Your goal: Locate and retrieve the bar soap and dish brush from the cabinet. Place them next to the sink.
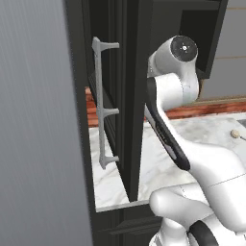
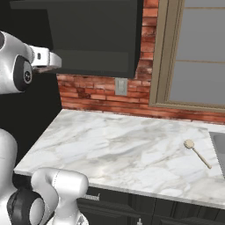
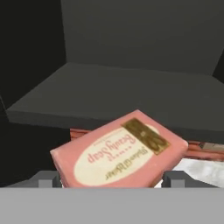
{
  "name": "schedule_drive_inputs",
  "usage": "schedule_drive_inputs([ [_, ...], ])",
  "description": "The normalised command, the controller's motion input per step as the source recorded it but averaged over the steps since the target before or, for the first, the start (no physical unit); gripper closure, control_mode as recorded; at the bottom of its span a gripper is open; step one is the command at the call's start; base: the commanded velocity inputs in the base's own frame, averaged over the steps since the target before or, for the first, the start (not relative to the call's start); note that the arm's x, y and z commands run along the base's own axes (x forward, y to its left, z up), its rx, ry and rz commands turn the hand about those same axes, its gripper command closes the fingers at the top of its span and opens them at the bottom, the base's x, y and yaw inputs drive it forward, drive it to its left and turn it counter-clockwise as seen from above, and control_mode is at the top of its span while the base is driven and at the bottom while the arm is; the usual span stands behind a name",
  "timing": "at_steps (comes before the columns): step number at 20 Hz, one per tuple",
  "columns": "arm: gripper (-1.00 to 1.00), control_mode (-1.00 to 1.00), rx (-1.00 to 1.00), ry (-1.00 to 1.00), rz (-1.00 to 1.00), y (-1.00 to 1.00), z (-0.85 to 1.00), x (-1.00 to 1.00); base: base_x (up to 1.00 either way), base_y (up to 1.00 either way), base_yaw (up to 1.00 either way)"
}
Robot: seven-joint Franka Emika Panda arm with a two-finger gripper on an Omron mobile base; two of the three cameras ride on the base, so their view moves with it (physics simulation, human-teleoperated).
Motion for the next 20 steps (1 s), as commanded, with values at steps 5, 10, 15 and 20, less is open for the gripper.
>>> schedule_drive_inputs([
  [5, 1.00, -1.00, 0.07, 0.00, -0.07, -0.18, 0.22, -0.83, 0.00, 0.00, 0.00],
  [10, 1.00, -1.00, 0.07, 0.00, -0.08, -0.17, 0.19, -0.83, 0.00, 0.00, 0.00],
  [15, 1.00, -1.00, 0.01, 0.07, -0.13, -0.25, 0.01, -0.70, 0.00, 0.00, 0.00],
  [20, 1.00, -1.00, 0.00, 0.05, -0.15, -0.32, -0.19, -0.73, 0.00, 0.00, 0.00],
])
